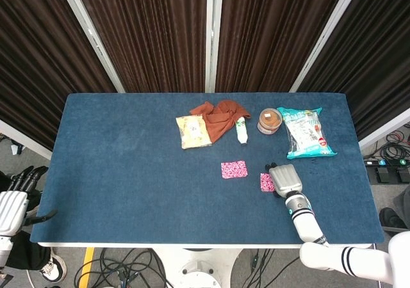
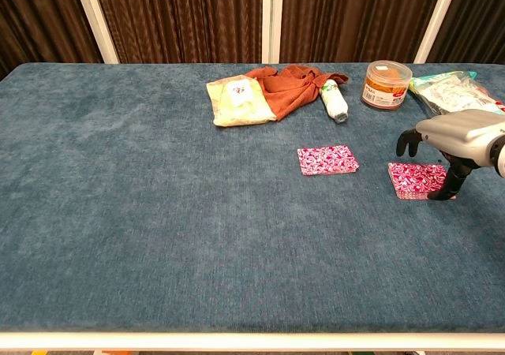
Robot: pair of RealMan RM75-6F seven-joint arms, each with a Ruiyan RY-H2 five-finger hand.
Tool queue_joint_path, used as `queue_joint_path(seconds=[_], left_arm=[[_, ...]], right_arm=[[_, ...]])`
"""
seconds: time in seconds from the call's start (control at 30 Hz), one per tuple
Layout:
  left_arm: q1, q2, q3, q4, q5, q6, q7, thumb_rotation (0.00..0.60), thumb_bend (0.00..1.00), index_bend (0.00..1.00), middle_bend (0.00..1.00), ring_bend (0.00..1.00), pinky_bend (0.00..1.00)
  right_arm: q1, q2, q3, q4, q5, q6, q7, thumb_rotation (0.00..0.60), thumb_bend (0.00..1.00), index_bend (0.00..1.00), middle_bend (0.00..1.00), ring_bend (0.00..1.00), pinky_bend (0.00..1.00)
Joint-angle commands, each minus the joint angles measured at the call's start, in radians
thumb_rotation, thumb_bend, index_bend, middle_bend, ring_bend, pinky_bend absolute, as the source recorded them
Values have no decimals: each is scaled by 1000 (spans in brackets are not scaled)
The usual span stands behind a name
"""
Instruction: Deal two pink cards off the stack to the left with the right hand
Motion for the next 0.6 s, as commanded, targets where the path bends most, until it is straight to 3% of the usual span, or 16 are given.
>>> queue_joint_path(seconds=[0.03,0.6], left_arm=[[0,-1,0,3,-1,-1,-2,600,15,91,100,0,127],[-2,-4,2,10,0,-5,-14,600,16,91,101,0,127]], right_arm=[[-2,-9,0,8,5,6,-10,600,130,277,269,757,872],[-4,-35,9,18,18,20,-39,600,153,335,314,760,872]])
